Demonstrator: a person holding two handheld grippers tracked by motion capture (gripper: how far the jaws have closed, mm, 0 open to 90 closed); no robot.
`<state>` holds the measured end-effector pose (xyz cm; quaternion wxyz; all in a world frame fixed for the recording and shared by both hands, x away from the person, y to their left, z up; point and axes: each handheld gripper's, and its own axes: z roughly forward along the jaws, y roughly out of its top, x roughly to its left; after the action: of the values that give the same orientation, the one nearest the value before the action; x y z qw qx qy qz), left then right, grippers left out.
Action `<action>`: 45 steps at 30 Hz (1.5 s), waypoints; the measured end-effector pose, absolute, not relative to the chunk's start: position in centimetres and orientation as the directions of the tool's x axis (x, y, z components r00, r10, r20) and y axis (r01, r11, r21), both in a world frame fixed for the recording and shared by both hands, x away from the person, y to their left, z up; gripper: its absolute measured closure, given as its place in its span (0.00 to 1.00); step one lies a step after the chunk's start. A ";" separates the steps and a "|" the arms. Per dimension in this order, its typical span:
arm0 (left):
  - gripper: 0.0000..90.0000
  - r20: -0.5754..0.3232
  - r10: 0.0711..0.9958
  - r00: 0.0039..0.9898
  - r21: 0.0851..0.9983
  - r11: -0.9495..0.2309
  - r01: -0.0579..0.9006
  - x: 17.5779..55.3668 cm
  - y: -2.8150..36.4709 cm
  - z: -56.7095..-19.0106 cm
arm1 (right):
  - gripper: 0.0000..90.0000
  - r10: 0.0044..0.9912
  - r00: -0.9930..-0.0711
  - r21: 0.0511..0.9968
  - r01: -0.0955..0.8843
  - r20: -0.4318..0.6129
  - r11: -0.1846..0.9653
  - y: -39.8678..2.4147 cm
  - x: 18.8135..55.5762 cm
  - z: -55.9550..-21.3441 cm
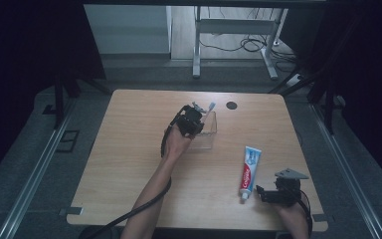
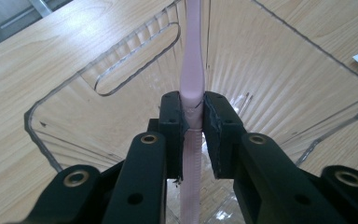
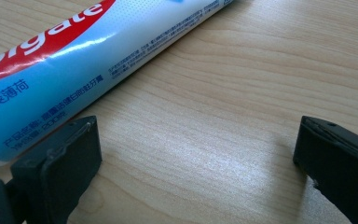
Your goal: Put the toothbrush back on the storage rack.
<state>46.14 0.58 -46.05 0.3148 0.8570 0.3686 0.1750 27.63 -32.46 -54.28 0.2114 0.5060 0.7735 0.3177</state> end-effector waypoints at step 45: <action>0.14 -0.013 0.687 0.727 0.746 -0.477 0.465 41.6 3.3 -41.0 | 0.00 0.917 -0.400 0.705 0.648 -0.005 0.287 -32.4 27.7 -54.3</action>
<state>41.55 3.26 -41.03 0.3820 0.8470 0.3400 0.1454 27.65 -32.43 -54.27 0.2109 0.5056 0.7739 0.3179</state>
